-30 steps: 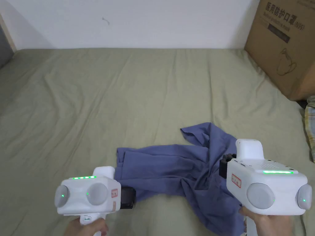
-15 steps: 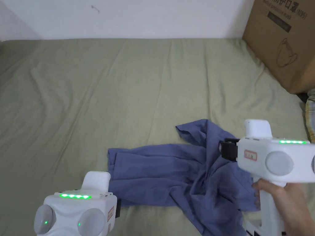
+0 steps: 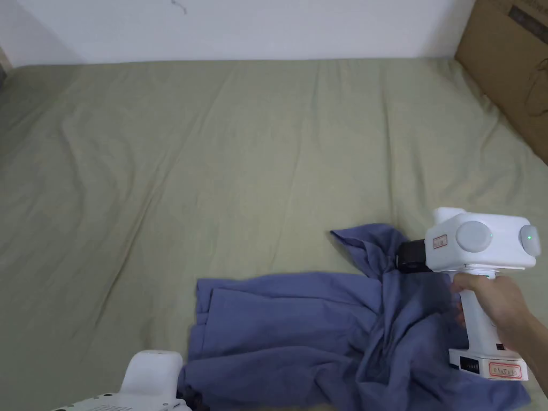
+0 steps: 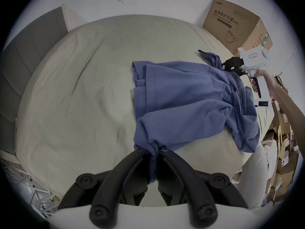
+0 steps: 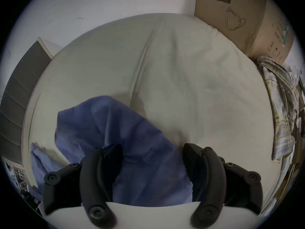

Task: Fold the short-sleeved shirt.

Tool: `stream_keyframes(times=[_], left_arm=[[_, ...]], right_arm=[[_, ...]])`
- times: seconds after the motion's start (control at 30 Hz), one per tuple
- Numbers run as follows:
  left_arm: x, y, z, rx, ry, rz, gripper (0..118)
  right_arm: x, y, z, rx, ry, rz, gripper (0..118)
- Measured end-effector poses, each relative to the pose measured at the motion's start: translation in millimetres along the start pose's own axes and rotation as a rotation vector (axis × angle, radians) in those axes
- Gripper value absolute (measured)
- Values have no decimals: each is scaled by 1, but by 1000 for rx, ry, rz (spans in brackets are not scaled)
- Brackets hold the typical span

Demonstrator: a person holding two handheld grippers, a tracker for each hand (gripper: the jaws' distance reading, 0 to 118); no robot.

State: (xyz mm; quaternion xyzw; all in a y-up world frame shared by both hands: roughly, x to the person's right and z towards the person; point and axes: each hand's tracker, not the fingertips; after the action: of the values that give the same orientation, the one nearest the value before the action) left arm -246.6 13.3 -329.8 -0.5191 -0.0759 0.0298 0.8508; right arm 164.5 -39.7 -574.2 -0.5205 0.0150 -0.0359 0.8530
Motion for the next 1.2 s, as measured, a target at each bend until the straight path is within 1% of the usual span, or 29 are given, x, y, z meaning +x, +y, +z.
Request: stream_keyframes(times=[0.03,0.07,0.1,0.13,0.17,0.2,0.23,0.3,0.37,0.4,0.53,0.67,0.73,0.77,0.8,0.9,0.97,1.0,1.07,1.2], left_arm=[[1,2,1,-2,0,-1,9],[2,2,1,-2,0,-2,9],[2,3,1,2,-2,-7,9],[3,3,1,0,-1,-9,9],[4,4,2,0,0,-10,9],[4,4,3,5,0,-11,9],[3,4,4,5,0,-9,9],[2,5,9,8,-5,-2,9],[-1,8,16,23,-8,7,9],[-2,9,20,35,-9,6,9],[-7,23,42,105,-9,27,9],[-15,48,71,197,2,18,8],[-24,66,85,250,3,29,8],[-29,77,92,272,25,48,8],[-33,87,98,285,38,36,8],[-46,121,120,340,105,57,8],[-57,144,139,389,118,98,8],[-61,153,148,407,125,97,8],[-71,172,164,453,160,107,8],[-93,207,195,512,212,156,8]], right_arm=[[-2,1,3,3,-8,19,74],[-4,2,5,8,-20,47,63],[-8,-2,12,17,-30,69,32],[-11,-2,14,17,-92,92,3],[-12,-2,16,12,-137,97,3],[-9,-2,18,13,-66,76,3],[-9,-4,20,11,-83,70,3],[-5,-3,32,24,-66,46,3],[0,0,52,61,-31,-1,3],[3,2,62,75,-19,-3,3],[10,13,119,172,-49,8,3],[25,29,177,264,-19,-44,3],[29,36,206,310,-49,-37,3],[32,40,221,334,-79,-30,3],[34,44,233,351,-99,-27,3],[39,54,270,397,-114,-36,3],[39,62,293,439,-131,-39,3],[39,65,302,456,-138,-39,3],[43,78,315,485,-160,-36,3],[42,98,339,523,-163,-43,3]])
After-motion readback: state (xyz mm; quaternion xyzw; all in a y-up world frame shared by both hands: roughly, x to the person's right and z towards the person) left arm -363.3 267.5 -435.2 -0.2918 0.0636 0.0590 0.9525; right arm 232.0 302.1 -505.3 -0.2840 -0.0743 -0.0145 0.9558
